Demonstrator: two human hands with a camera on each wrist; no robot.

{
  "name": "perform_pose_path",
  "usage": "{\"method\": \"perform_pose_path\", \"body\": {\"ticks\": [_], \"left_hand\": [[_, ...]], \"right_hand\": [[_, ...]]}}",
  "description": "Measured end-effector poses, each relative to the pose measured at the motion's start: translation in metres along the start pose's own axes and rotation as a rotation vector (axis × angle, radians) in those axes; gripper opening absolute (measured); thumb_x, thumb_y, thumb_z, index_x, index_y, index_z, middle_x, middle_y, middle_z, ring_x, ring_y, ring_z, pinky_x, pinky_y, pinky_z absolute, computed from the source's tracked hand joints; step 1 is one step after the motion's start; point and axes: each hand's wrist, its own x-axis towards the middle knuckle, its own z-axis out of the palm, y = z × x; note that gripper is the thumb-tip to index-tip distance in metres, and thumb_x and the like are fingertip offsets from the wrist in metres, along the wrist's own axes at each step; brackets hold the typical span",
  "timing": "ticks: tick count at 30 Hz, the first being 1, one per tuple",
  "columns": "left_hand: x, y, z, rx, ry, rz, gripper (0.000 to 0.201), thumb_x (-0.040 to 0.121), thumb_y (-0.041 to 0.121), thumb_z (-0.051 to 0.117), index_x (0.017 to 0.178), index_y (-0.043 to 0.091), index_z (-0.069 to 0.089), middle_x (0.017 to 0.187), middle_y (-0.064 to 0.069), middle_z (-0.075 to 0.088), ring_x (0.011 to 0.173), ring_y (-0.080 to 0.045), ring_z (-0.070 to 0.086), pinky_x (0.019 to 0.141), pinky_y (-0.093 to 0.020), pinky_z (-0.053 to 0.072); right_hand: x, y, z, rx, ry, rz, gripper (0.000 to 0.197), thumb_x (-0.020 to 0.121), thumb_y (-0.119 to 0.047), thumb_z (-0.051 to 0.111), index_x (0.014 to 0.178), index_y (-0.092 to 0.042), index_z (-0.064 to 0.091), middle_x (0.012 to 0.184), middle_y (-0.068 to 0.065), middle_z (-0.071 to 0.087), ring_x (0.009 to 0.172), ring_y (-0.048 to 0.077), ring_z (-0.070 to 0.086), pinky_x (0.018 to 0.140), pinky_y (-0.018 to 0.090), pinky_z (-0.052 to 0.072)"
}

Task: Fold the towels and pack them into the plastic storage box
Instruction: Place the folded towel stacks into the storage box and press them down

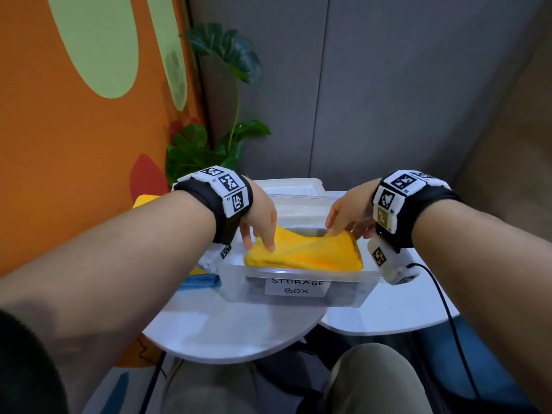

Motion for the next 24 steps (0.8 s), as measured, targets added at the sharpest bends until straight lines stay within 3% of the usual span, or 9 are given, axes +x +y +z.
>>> {"method": "perform_pose_path", "body": {"ticks": [2,5,8,11,13,16,20,22,24], "left_hand": [[0.006,0.001,-0.002,-0.003,-0.014,-0.004,0.037,0.089,0.034,0.067,0.119,0.014,0.058,0.116,-0.006,0.061,0.101,-0.023,0.069,0.088,-0.037,0.054],[0.015,0.002,-0.004,0.032,-0.002,-0.011,0.033,0.094,0.035,0.059,0.121,0.015,0.056,0.121,-0.01,0.06,0.102,-0.024,0.069,0.091,-0.04,0.054],[0.023,0.003,-0.005,0.066,-0.009,-0.016,0.034,0.097,0.033,0.054,0.125,0.014,0.055,0.12,-0.013,0.06,0.101,-0.025,0.069,0.092,-0.04,0.054],[0.033,0.002,-0.008,0.06,-0.061,-0.024,0.031,0.096,0.034,0.056,0.123,0.018,0.056,0.119,-0.016,0.061,0.089,-0.025,0.071,0.095,-0.046,0.052],[0.04,0.002,-0.01,0.071,-0.084,-0.033,0.033,0.094,0.036,0.058,0.123,0.02,0.057,0.119,-0.017,0.062,0.089,-0.027,0.072,0.098,-0.046,0.05],[0.049,0.004,-0.011,0.102,-0.111,-0.061,0.041,0.09,0.041,0.061,0.126,0.021,0.058,0.114,-0.015,0.067,0.09,-0.027,0.073,0.097,-0.045,0.051],[0.06,0.008,-0.009,0.161,-0.144,-0.116,0.048,0.088,0.043,0.064,0.126,0.014,0.059,0.116,-0.013,0.066,0.089,-0.025,0.073,0.097,-0.044,0.051],[0.062,0.007,-0.009,0.17,-0.172,-0.126,0.047,0.087,0.041,0.066,0.124,0.012,0.061,0.118,-0.011,0.067,0.091,-0.023,0.073,0.1,-0.043,0.048],[0.06,0.005,-0.011,0.154,-0.175,-0.106,0.039,0.087,0.034,0.067,0.119,0.012,0.066,0.121,-0.005,0.067,0.088,-0.017,0.073,0.104,-0.043,0.045]], "right_hand": [[0.006,-0.003,0.003,0.017,-0.031,0.021,0.022,0.092,-0.013,0.06,0.114,-0.012,0.061,0.096,0.013,0.066,0.065,0.018,0.058,0.051,0.024,0.047],[0.013,-0.007,0.005,0.062,-0.033,0.053,0.038,0.091,-0.019,0.062,0.126,-0.004,0.055,0.107,0.022,0.064,0.07,0.025,0.06,0.061,0.031,0.052],[0.021,-0.009,0.007,0.027,0.002,0.063,0.042,0.088,-0.03,0.066,0.123,-0.008,0.056,0.109,0.019,0.066,0.083,0.028,0.062,0.088,0.041,0.054],[0.031,-0.011,0.009,-0.104,-0.042,0.032,0.042,0.088,-0.035,0.063,0.124,-0.015,0.061,0.12,0.014,0.063,0.095,0.029,0.058,0.096,0.049,0.048],[0.029,-0.013,0.008,-0.117,-0.032,0.028,0.032,0.088,-0.034,0.064,0.111,-0.012,0.066,0.108,0.012,0.064,0.094,0.029,0.059,0.095,0.044,0.049],[0.023,-0.017,0.002,-0.107,-0.018,0.048,0.025,0.082,-0.032,0.073,0.075,-0.009,0.065,0.079,0.011,0.063,0.072,0.025,0.059,0.076,0.032,0.053],[0.026,-0.018,-0.008,-0.08,0.029,0.009,0.036,0.074,-0.027,0.08,0.1,-0.004,0.069,0.1,0.013,0.071,0.09,0.028,0.068,0.088,0.042,0.055],[0.028,-0.017,-0.012,-0.09,0.106,-0.028,0.035,0.073,-0.025,0.08,0.103,-0.009,0.07,0.101,0.012,0.072,0.092,0.029,0.069,0.086,0.043,0.055],[0.028,-0.018,-0.014,-0.158,0.112,-0.071,0.029,0.076,-0.025,0.077,0.101,-0.013,0.07,0.092,0.007,0.069,0.079,0.024,0.064,0.075,0.035,0.055]]}}
